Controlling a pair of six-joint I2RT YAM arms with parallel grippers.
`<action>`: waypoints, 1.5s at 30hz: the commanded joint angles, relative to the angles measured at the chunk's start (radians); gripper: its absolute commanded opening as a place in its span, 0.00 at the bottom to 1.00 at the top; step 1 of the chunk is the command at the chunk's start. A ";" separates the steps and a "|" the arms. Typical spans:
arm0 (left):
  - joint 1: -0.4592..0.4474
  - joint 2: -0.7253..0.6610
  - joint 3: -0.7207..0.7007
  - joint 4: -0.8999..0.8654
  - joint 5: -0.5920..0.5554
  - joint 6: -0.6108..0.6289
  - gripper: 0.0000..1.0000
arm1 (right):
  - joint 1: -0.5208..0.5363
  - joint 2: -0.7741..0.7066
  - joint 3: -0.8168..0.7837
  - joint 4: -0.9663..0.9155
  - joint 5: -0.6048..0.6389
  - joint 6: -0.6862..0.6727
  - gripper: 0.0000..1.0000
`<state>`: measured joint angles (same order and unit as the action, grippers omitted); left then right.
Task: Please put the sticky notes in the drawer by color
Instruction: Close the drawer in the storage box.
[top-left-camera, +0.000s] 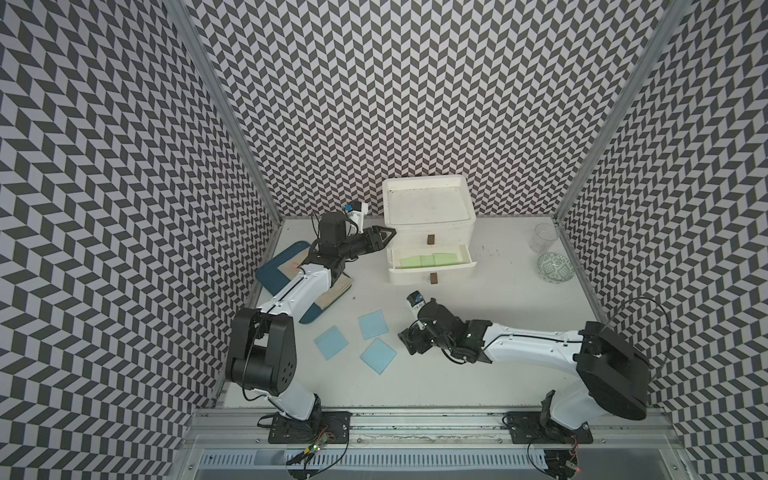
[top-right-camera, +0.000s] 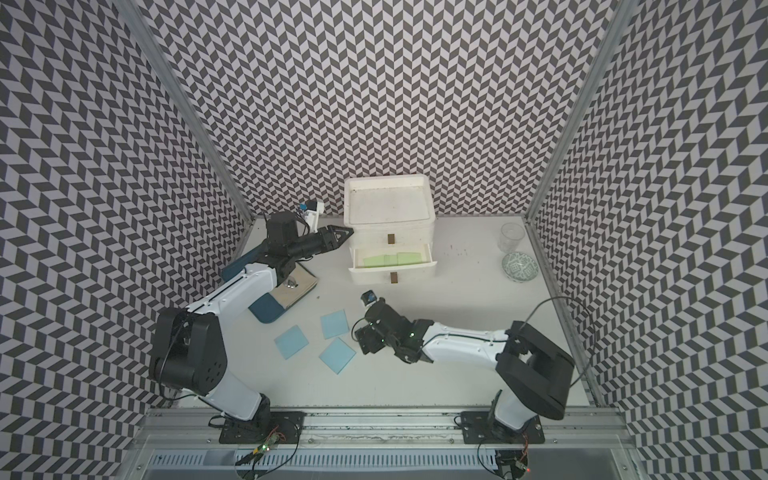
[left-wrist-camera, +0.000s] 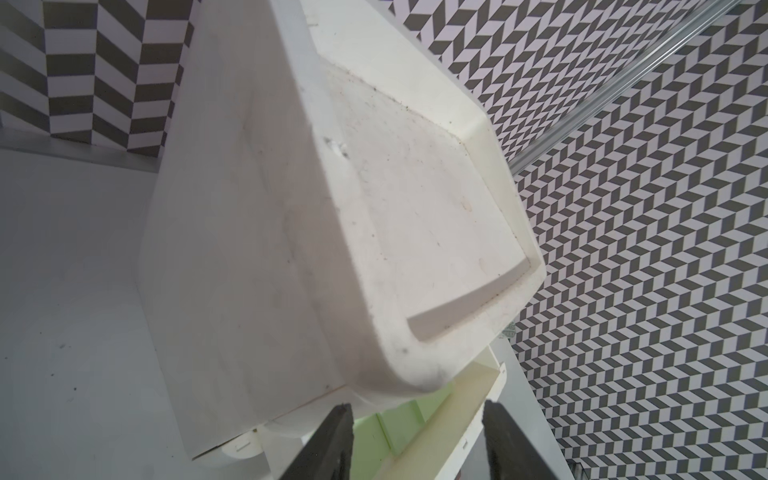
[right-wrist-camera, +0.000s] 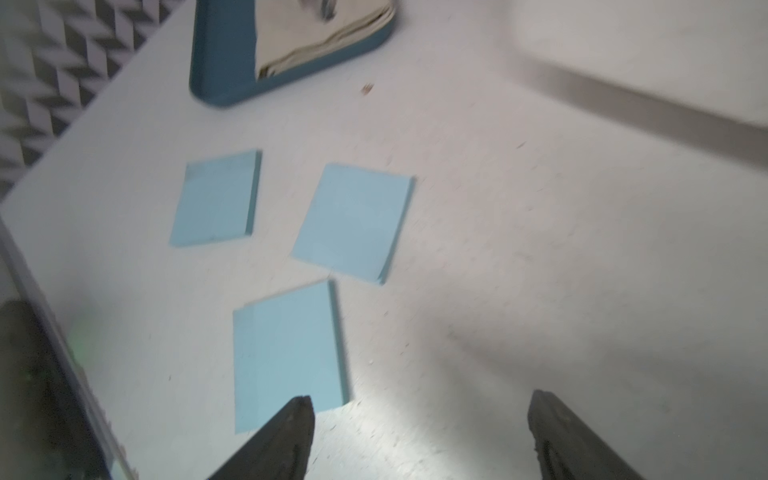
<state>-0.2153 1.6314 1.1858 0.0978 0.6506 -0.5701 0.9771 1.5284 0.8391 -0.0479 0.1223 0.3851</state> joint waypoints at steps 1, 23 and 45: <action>0.008 0.035 0.076 -0.082 -0.043 0.058 0.54 | -0.059 -0.057 -0.039 0.152 0.026 0.083 0.84; 0.005 0.275 0.545 -0.364 -0.261 0.157 0.62 | -0.277 0.033 0.007 0.349 -0.043 0.174 0.67; -0.007 0.289 0.445 -0.317 -0.162 0.173 0.54 | -0.309 0.124 0.094 0.354 -0.027 0.186 0.16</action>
<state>-0.2161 1.9308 1.6733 -0.1619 0.4717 -0.4198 0.6796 1.6588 0.9138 0.2546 0.0750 0.5720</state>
